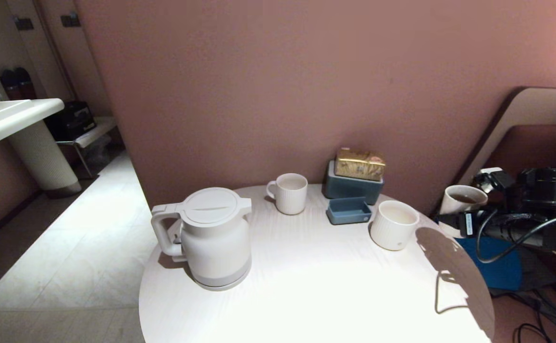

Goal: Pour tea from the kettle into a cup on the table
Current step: Pour water into another cup

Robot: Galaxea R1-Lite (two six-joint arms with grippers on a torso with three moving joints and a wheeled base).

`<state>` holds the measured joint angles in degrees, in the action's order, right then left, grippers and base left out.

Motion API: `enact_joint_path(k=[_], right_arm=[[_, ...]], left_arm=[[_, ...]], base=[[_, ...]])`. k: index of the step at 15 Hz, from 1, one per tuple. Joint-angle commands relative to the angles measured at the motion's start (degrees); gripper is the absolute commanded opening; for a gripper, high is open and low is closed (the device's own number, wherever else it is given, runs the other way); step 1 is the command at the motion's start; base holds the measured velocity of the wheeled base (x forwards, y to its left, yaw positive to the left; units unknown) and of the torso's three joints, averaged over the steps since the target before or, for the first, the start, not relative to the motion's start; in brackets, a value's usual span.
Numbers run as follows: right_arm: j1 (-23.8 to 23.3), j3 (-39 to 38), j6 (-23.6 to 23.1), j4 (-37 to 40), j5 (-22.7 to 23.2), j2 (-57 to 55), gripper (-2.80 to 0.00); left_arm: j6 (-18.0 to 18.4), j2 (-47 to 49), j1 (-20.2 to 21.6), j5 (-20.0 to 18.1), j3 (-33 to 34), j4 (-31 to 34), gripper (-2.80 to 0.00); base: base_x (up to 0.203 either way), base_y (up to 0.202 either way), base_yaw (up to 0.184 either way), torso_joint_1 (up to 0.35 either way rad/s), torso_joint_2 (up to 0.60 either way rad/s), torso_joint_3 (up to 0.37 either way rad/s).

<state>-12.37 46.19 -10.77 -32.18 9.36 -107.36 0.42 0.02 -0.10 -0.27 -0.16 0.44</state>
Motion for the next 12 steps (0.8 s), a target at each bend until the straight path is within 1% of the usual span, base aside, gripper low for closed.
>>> enact_joint_path(k=[1,4,6,9,12], right_arm=[[0.10,1.83,-0.16,-0.18,0.04,-1.66,-2.80],[0.79,4.46,-0.38,-0.15,-0.13,-2.59,-2.80],[2.41,5.15,-0.69,-0.01,-1.10,-2.60,-2.80],[5.18,6.37,-3.92,-0.07,-3.78,-3.67,-2.80],[5.95,8.52,-5.05,-0.07,-5.22,-5.37,-2.80]], left_arm=[[-0.01,0.06,0.01,0.00,-0.02,0.00,-2.80],[-0.06,0.06,0.01,0.00,-0.02,0.00,-2.80],[-0.04,0.06,0.01,0.00,-0.02,0.00,-2.80],[0.02,0.06,0.01,0.00,-0.02,0.00,-2.80],[0.02,0.06,0.01,0.00,-0.02,0.00,-2.80]], base=[[0.000,0.000,0.000,0.000,0.00,0.000],[0.000,0.000,0.000,0.000,0.00,0.000],[0.000,0.000,0.000,0.000,0.00,0.000],[0.000,0.000,0.000,0.000,0.00,0.000],[0.000,0.000,0.000,0.000,0.00,0.000]])
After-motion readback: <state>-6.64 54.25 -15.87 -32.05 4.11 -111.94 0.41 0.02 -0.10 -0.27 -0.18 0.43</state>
